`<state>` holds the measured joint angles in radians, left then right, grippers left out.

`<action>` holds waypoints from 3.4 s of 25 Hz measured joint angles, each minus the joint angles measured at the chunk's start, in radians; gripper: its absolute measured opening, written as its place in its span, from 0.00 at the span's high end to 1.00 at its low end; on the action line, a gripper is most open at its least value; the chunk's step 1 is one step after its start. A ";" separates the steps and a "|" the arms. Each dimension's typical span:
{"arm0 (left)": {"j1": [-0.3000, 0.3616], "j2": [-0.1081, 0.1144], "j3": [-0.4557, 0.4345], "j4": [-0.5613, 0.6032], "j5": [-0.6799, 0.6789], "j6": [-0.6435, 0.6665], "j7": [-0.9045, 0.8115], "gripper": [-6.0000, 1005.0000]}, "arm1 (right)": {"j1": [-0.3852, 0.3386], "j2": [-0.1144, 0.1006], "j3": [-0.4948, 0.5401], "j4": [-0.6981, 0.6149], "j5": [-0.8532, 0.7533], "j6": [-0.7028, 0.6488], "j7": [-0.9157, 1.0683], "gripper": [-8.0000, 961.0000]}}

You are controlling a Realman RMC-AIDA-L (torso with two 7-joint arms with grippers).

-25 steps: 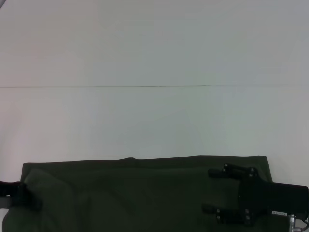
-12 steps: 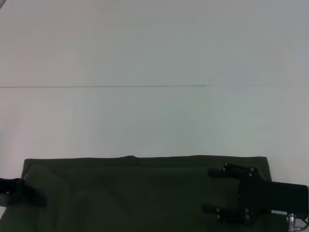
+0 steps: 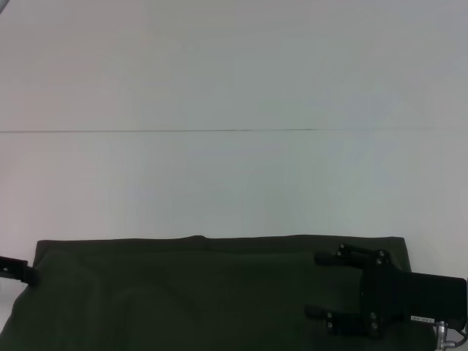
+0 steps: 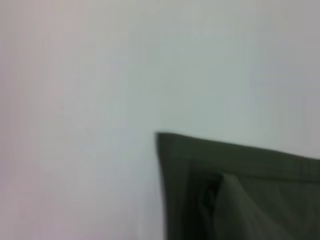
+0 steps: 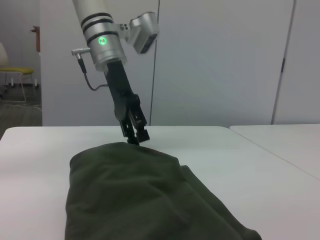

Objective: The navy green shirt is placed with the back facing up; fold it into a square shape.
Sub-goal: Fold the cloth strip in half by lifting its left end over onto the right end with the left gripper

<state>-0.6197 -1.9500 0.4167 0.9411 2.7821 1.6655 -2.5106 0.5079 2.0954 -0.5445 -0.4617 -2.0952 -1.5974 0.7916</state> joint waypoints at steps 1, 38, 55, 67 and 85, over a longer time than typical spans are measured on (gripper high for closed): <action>0.002 0.006 -0.013 0.004 0.003 0.003 0.002 0.34 | -0.001 0.000 0.000 0.000 0.000 0.000 0.000 0.15; -0.028 0.018 0.069 -0.184 -0.023 -0.015 0.056 0.17 | -0.008 -0.002 0.000 -0.003 0.003 -0.009 0.000 0.15; -0.036 0.025 0.069 -0.162 0.022 -0.019 0.043 0.17 | -0.008 -0.002 0.000 -0.003 0.012 -0.009 0.000 0.15; -0.035 0.026 0.060 -0.141 0.019 -0.019 0.040 0.17 | -0.009 -0.002 0.000 -0.001 0.014 -0.009 -0.001 0.15; -0.021 0.023 0.063 -0.127 0.049 -0.043 0.045 0.16 | -0.008 -0.001 0.000 -0.001 0.014 -0.005 0.000 0.15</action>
<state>-0.6402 -1.9265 0.4802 0.8144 2.8308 1.6225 -2.4652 0.4996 2.0943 -0.5446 -0.4632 -2.0812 -1.6024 0.7912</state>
